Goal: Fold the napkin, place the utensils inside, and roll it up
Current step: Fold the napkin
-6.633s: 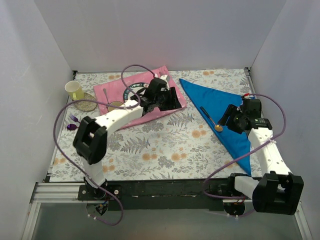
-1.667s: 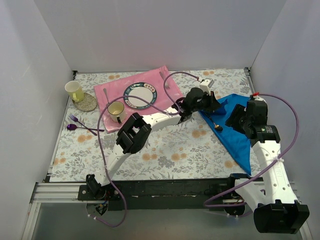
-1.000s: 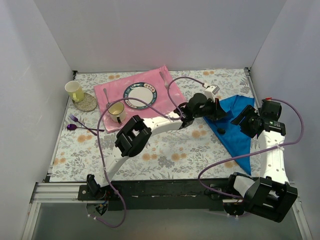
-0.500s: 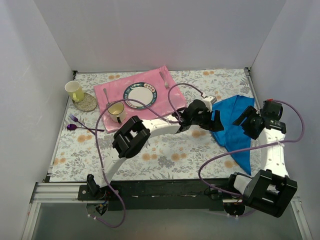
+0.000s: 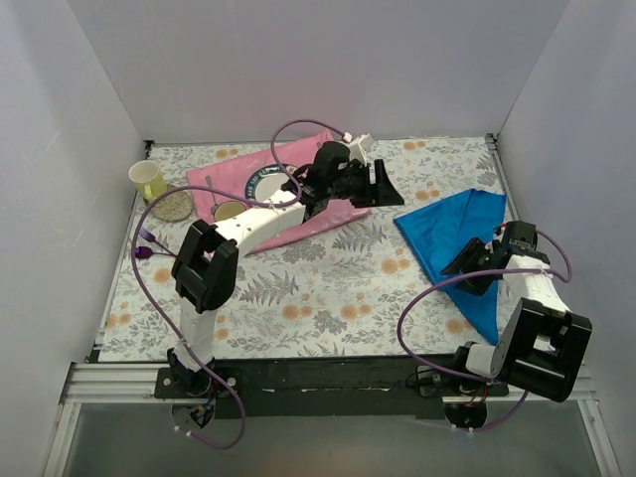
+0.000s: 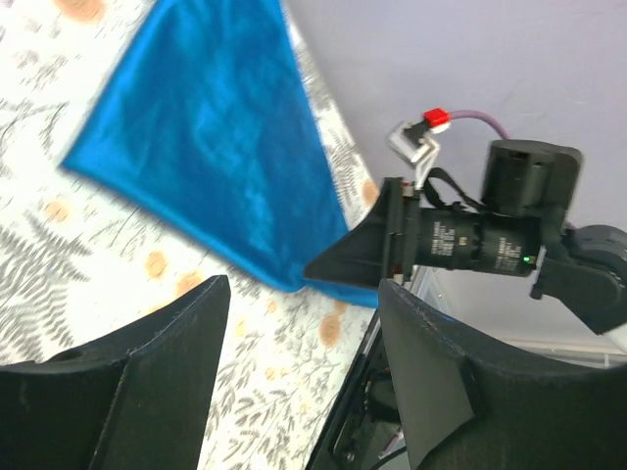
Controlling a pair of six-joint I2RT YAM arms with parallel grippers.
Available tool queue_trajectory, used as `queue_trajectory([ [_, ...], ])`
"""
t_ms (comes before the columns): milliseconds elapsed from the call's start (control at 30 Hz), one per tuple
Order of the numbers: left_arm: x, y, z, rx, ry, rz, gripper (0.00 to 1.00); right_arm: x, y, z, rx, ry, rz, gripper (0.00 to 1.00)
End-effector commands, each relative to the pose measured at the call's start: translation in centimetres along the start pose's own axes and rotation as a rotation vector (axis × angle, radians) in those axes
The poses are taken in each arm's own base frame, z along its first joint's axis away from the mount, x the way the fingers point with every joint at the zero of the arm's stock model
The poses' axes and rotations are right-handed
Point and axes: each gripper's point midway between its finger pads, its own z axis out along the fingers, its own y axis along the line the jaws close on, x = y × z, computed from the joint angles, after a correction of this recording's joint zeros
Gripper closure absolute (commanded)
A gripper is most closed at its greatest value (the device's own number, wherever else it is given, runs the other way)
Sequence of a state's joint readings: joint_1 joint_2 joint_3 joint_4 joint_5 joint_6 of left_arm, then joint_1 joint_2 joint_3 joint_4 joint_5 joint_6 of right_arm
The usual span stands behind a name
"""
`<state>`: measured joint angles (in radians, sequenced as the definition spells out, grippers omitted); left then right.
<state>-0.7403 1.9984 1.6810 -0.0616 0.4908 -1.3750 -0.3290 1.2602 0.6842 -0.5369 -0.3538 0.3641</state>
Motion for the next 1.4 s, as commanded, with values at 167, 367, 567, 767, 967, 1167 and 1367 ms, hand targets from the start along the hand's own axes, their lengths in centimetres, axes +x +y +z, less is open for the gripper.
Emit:
queue_trajectory([
  [167, 4.1, -0.2, -1.7, 0.009, 0.135, -0.03, 0.4, 0.9, -1.5, 1.2, 0.032, -0.012, 0.041, 0.46],
  [367, 4.9, 0.5, -1.7, 0.011, 0.157, -0.052, 0.4, 1.3, -0.9, 1.3, -0.005, 0.0, 0.039, 0.55],
  [567, 5.1, 0.6, -1.6, 0.016, 0.163, -0.066, 0.41, 1.5, -0.6, 1.2, -0.021, 0.01, 0.035, 0.61],
  [767, 5.4, 1.0, -1.7, 0.01, 0.165, -0.077, 0.41, 1.2, 0.0, 0.6, -0.031, 0.013, 0.03, 0.64],
  [967, 5.3, 0.8, -1.7, 0.016, 0.164, -0.082, 0.41, -0.6, 1.5, 0.0, -0.081, -0.026, -0.024, 0.99],
  [1167, 5.8, 1.4, -1.6, 0.004, 0.173, -0.11, 0.41, -6.4, 6.3, -1.1, -0.152, -0.126, -0.116, 0.99],
  [1367, 5.5, 1.6, -2.4, -0.013, 0.163, -0.12, 0.42, -11.7, 12.8, -0.9, -0.176, -0.225, -0.244, 0.99],
])
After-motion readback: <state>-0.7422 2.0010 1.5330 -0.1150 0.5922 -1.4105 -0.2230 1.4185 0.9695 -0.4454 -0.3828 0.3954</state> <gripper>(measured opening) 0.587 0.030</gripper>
